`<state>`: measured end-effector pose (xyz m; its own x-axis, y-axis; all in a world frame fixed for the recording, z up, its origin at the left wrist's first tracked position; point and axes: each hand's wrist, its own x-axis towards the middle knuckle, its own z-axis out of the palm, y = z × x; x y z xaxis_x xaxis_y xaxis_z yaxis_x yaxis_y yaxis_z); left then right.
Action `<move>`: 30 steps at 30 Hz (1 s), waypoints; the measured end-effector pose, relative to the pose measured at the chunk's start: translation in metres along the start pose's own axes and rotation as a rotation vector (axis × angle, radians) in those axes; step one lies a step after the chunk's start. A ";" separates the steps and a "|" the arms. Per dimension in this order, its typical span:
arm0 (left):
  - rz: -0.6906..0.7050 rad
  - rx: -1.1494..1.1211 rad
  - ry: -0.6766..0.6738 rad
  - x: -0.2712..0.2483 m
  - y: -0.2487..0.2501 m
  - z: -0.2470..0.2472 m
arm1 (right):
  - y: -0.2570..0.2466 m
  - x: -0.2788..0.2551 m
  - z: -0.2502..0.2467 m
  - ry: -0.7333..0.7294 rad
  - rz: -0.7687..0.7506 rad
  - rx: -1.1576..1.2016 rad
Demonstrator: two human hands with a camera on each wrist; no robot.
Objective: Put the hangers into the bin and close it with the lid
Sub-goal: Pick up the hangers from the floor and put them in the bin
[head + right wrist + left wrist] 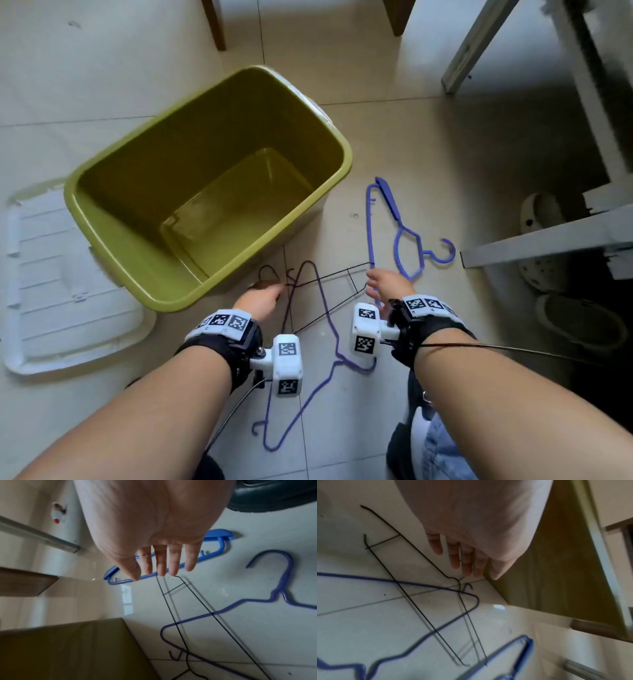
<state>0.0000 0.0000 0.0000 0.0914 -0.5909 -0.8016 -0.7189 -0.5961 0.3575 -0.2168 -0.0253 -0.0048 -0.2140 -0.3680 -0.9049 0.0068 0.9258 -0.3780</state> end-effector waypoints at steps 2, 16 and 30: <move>-0.048 -0.029 0.005 0.009 -0.004 0.001 | 0.008 0.015 0.003 0.031 0.074 0.077; -0.010 0.058 -0.134 0.064 -0.021 0.017 | 0.020 0.044 0.014 0.053 0.230 0.112; -0.028 -0.351 -0.090 0.040 -0.016 0.036 | 0.024 0.011 0.010 0.055 -0.028 0.348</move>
<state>-0.0096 0.0057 -0.0550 0.0353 -0.5308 -0.8468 -0.4355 -0.7708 0.4650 -0.2096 -0.0077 -0.0261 -0.2706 -0.3785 -0.8852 0.3311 0.8268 -0.4547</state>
